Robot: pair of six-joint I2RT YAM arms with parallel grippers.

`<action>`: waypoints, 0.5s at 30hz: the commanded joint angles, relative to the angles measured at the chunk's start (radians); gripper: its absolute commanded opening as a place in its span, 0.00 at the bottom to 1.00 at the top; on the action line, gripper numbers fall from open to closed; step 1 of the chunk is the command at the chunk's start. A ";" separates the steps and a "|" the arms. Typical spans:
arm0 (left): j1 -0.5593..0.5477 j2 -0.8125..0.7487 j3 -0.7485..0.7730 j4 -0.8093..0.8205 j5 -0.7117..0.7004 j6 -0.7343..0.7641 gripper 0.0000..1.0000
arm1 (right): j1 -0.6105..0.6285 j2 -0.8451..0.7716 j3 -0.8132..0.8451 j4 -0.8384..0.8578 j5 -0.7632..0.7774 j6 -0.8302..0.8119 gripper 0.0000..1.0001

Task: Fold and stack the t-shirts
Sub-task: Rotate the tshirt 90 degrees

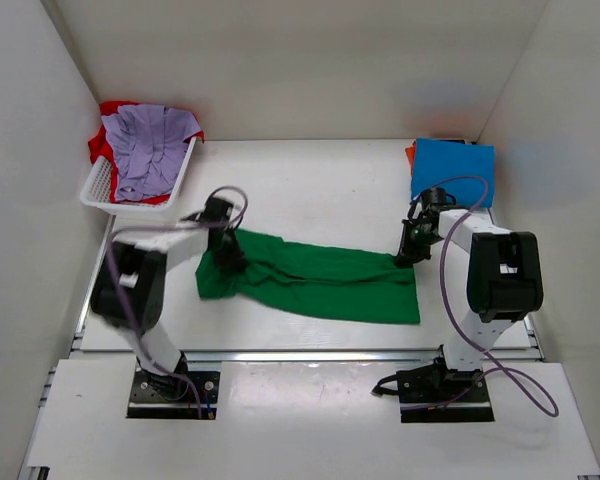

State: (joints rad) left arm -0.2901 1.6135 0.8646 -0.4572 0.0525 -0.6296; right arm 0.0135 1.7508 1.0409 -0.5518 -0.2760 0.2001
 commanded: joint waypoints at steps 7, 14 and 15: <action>-0.069 0.881 1.348 -0.384 0.085 0.099 0.18 | 0.215 -0.221 -0.275 -0.010 0.028 0.335 0.00; -0.032 1.136 1.778 -0.372 0.239 0.021 0.15 | 0.463 -0.355 -0.507 0.294 -0.015 0.646 0.00; -0.027 1.082 1.655 -0.289 0.224 0.030 0.15 | 0.470 -0.361 -0.537 0.347 -0.035 0.671 0.00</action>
State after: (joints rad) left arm -0.3393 2.8017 2.6617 -0.7639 0.2249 -0.5968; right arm 0.4461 1.3849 0.5903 -0.3431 -0.3042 0.7097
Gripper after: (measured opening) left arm 0.188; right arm 0.001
